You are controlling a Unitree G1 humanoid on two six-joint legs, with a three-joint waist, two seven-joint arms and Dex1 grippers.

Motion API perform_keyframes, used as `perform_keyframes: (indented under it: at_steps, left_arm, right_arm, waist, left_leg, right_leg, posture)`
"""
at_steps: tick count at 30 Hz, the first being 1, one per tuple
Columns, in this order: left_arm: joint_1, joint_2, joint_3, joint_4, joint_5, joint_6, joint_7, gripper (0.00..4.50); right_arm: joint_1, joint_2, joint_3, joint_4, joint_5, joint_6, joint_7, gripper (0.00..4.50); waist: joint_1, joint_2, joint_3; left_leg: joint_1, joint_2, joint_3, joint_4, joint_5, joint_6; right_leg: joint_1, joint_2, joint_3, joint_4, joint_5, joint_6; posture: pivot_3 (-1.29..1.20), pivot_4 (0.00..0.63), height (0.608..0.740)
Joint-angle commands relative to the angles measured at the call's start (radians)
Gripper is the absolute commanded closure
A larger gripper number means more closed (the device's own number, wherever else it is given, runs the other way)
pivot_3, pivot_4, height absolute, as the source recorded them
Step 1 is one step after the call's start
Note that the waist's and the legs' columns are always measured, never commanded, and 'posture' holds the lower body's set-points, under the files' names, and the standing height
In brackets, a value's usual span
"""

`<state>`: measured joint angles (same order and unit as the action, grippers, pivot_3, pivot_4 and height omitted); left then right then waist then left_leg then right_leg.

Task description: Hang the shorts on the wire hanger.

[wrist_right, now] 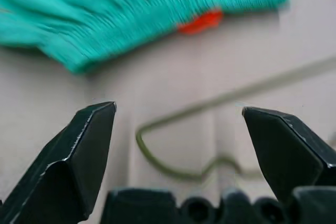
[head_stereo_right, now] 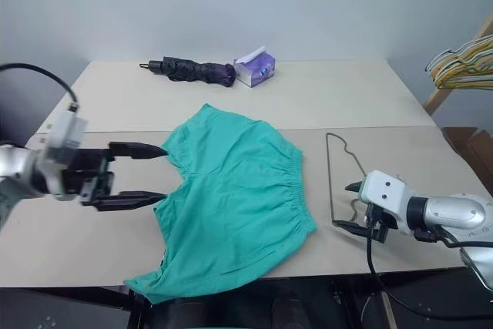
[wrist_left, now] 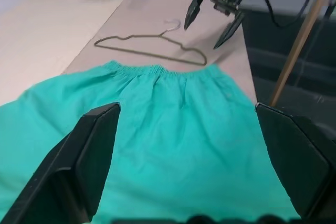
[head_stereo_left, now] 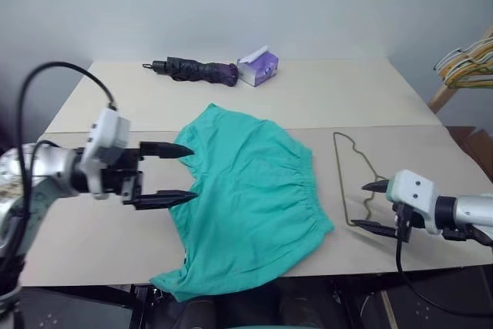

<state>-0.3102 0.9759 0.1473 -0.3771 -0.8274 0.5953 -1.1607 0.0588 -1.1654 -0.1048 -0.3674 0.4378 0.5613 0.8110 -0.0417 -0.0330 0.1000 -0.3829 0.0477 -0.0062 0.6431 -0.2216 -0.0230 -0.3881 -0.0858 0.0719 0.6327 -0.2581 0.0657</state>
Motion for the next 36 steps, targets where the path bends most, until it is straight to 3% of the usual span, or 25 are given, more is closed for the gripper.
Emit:
perform_keyframes:
  at_steps: [1,9,10,13,23,32,36]
  left_arm:
    - [-0.066,-0.034,-0.045,-0.007,0.031,0.016,0.043,0.03]
    - [-0.125,-0.094,-0.096,0.022,0.074,0.014,0.04,0.03]
    - [-0.127,-0.099,-0.1,0.022,0.086,0.007,0.043,0.01]
    - [-0.126,-0.115,-0.097,0.023,0.106,-0.003,0.054,0.0]
    - [-0.094,-0.124,-0.063,0.01,0.126,-0.011,0.067,0.0]
    - [-0.14,-0.17,-0.06,0.054,0.176,-0.033,0.138,0.0]
    - [-0.163,-0.19,-0.045,0.074,0.186,-0.026,0.193,0.0]
  right_arm:
    - [-0.112,0.04,0.015,-0.066,0.034,0.355,-0.149,0.0]
    - [-0.361,0.239,0.135,0.051,-0.057,0.761,-0.374,0.0]
    - [-0.38,0.255,0.146,0.072,-0.062,0.782,-0.38,0.18]
    - [-0.406,0.277,0.171,0.114,-0.071,0.811,-0.385,0.91]
    - [-0.443,0.293,0.162,0.195,-0.087,0.848,-0.397,4.38]
    - [-0.578,0.378,0.04,0.367,-0.181,0.813,-0.534,4.48]
    - [-0.623,0.424,-0.039,0.383,-0.243,0.631,-0.614,4.48]
  waist:
    - [-0.005,0.0,0.0]
    - [-0.005,0.0,0.0]
    - [-0.004,0.0,0.0]
    - [-0.001,0.0,0.0]
    - [0.0,0.0,-0.001]
    - [-0.001,-0.002,-0.002]
    - [-0.003,-0.001,-0.002]
  left_leg:
    - [0.0,0.0,0.0,0.0,0.0,0.0]
    - [-0.005,0.001,-0.002,0.0,0.0,0.0]
    - [-0.006,0.001,-0.002,0.0,0.0,0.0]
    - [-0.006,0.001,-0.002,0.0,0.0,0.0]
    - [-0.005,0.001,-0.002,0.0,0.0,0.0]
    - [-0.005,0.001,-0.002,0.001,0.0,0.0]
    - [-0.006,0.001,-0.002,0.0,0.0,0.0]
  right_leg:
    - [0.0,0.0,0.0,0.0,0.001,-0.001]
    - [-0.004,0.002,0.001,-0.002,0.003,-0.005]
    - [-0.004,0.002,0.001,-0.002,0.003,-0.004]
    - [-0.005,0.002,0.0,-0.002,0.003,-0.004]
    - [-0.003,0.002,0.0,-0.002,0.004,-0.004]
    - [-0.003,0.003,0.0,-0.002,0.005,-0.004]
    - [-0.005,0.003,0.0,-0.002,0.005,-0.004]
  posture:
    - [-0.06,0.072,0.74]
    - [-0.06,0.069,0.74]
    - [-0.06,0.069,0.74]
    - [-0.05,0.07,0.74]
    - [-0.02,0.064,0.74]
    - [-0.01,0.054,0.74]
    - [-0.01,0.053,0.74]
